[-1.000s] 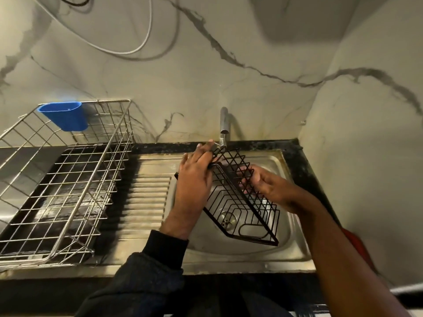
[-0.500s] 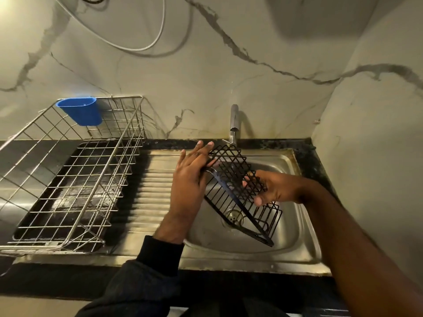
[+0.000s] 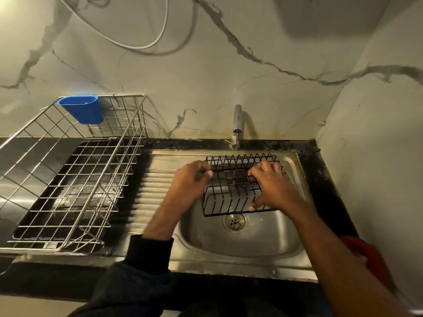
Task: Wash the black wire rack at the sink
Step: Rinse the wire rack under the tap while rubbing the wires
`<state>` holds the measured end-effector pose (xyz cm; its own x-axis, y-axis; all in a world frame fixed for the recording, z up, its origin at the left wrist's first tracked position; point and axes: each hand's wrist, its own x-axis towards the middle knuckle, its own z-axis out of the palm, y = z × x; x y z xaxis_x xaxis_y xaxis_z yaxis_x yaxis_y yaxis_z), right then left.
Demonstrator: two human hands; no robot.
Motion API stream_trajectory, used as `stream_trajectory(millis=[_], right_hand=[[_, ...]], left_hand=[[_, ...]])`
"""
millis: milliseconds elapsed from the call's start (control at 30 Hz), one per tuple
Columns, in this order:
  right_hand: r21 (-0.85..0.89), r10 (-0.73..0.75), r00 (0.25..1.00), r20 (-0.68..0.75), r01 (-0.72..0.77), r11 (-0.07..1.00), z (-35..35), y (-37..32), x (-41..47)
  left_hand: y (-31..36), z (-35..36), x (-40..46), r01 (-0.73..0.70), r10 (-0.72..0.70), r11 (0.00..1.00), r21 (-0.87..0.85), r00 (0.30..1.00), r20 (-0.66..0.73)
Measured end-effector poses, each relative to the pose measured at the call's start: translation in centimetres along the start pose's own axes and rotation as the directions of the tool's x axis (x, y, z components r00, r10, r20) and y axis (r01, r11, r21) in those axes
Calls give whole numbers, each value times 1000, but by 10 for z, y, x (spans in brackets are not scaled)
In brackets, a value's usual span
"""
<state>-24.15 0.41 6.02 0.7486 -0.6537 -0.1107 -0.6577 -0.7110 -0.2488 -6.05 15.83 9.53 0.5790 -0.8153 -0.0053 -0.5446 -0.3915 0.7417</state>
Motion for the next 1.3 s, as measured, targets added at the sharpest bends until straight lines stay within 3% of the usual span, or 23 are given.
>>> stream_trajectory(millis=[133, 300, 400, 533, 700, 800, 967, 1067, 1133, 1167, 1200, 1233, 1300], right_hand=[[-127, 19, 995, -93, -31, 991, 10, 0, 3], [-182, 53, 991, -122, -75, 980, 18, 7, 8], [-203, 50, 992, -117, -73, 977, 18, 9, 14], [-276, -4, 993, -117, -28, 961, 18, 8, 22], [-326, -22, 999, -47, 6, 945, 25, 13, 40], [-318, -76, 997, -7, 69, 945, 30, 9, 54], [-164, -131, 985, 116, 149, 975, 41, 13, 78], [237, -121, 964, 237, 64, 970, 29, 19, 95], [502, -12, 994, 108, -44, 864, 26, 17, 115], [641, 92, 994, 66, -113, 759, 26, 15, 128], [785, 181, 980, 84, -177, 594, 27, 11, 141], [906, 262, 951, 162, -249, 341, 29, 7, 154], [917, 300, 866, 399, -372, -145, 29, 1, 176]], left_hand=[[-8, 36, 5, 24, -20, 998, -57, 998, 63], [-15, 58, 21, 1, -6, 982, 188, 1000, 25], [-5, 64, 34, -115, 144, 919, 376, 988, -52], [7, 79, 43, -269, 235, 857, 439, 963, 129], [-9, 99, 48, -216, 48, 841, 495, 943, 330], [-18, 107, 58, -190, -9, 820, 539, 938, 345], [-45, 110, 81, -90, -54, 897, 433, 949, 309], [-63, 113, 89, -38, -98, 926, 375, 937, 335], [-72, 119, 91, -8, -122, 934, 356, 932, 342], [-75, 122, 92, -2, -126, 938, 347, 930, 346], [-77, 124, 93, -3, -121, 942, 336, 930, 348], [-79, 126, 93, -14, -107, 946, 325, 930, 352], [-81, 130, 93, -40, -86, 949, 314, 923, 376]])
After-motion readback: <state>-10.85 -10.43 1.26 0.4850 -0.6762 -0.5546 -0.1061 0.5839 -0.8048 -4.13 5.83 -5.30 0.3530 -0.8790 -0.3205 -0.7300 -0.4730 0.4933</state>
